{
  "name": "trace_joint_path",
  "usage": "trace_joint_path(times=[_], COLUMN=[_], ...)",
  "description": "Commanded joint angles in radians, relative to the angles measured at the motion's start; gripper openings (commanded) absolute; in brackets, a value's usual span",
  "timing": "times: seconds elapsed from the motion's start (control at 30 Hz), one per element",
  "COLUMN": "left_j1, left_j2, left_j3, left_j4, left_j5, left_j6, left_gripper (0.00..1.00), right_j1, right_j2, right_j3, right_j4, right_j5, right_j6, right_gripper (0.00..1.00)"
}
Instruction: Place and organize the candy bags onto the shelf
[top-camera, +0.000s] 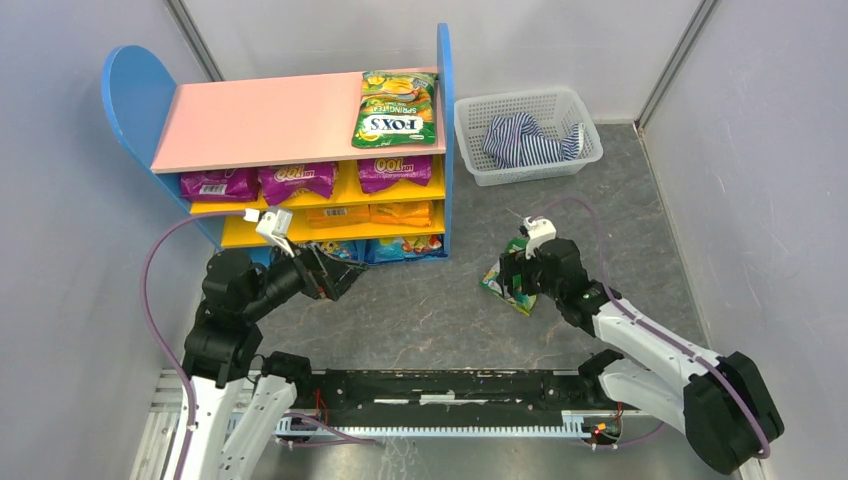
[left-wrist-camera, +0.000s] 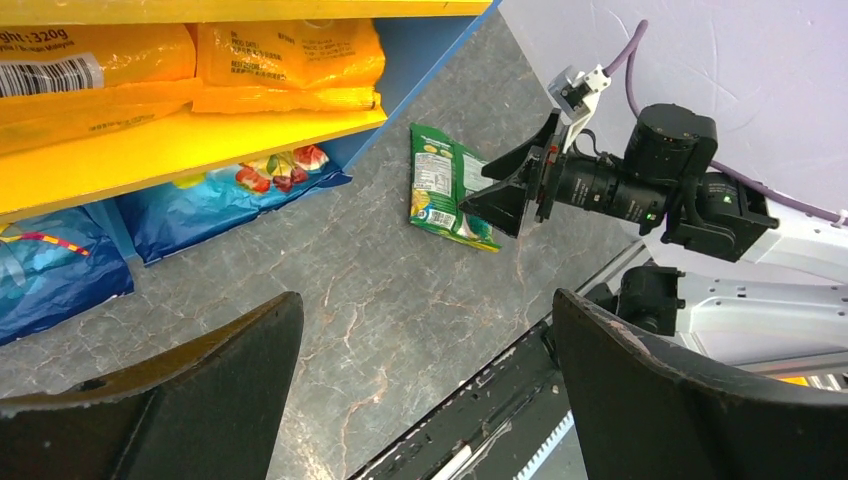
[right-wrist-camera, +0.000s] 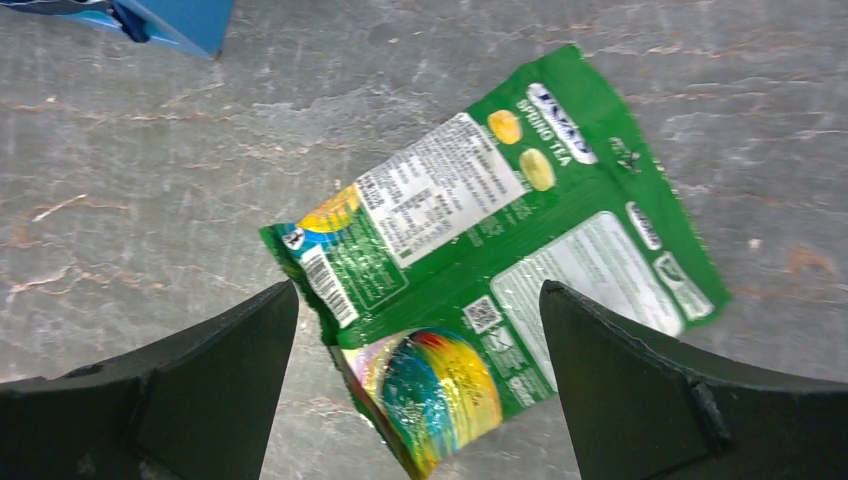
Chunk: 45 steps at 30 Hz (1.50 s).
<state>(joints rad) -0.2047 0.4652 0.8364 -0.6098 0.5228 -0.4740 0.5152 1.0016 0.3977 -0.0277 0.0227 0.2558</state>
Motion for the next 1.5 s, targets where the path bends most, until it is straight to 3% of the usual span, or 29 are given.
trace_joint_path(times=[0.0, 0.23, 0.47, 0.83, 1.13, 1.23, 1.33, 1.4, 1.47], left_j1=[-0.002, -0.002, -0.002, -0.002, -0.002, -0.002, -0.003, -0.002, -0.002], left_j2=[0.003, 0.004, 0.009, -0.006, 0.003, 0.003, 0.001, 0.001, 0.001], left_j3=[-0.019, -0.046, -0.033, -0.012, 0.006, 0.013, 0.018, 0.019, 0.021], left_j4=[0.066, 0.081, 0.052, 0.013, 0.000, -0.009, -0.011, -0.014, -0.015], left_j5=[0.003, -0.017, -0.044, -0.074, -0.085, -0.088, -0.092, -0.094, -0.094], left_j6=[-0.066, -0.062, -0.034, -0.007, 0.009, 0.012, 0.011, 0.011, 0.011], left_gripper=[1.00, 1.00, 1.00, 1.00, 1.00, 1.00, 1.00, 1.00, 1.00], right_j1=[0.043, 0.340, 0.531, 0.552, 0.551, 0.548, 0.544, 0.542, 0.542], right_j2=[-0.013, 0.200, 0.431, 0.601, 0.630, 0.622, 0.617, 0.615, 0.610], right_j3=[0.076, 0.248, 0.317, 0.340, 0.321, 0.306, 0.291, 0.286, 0.289], right_j4=[-0.138, -0.407, -0.462, -0.367, -0.310, -0.278, -0.247, -0.234, -0.232], right_j5=[0.126, 0.529, 0.725, 0.813, 0.806, 0.764, 0.732, 0.721, 0.721], right_j6=[-0.094, -0.149, -0.222, -0.278, -0.221, -0.224, -0.225, -0.227, -0.227], right_gripper=[0.98, 0.98, 0.94, 0.77, 0.76, 0.58, 0.30, 0.26, 0.15])
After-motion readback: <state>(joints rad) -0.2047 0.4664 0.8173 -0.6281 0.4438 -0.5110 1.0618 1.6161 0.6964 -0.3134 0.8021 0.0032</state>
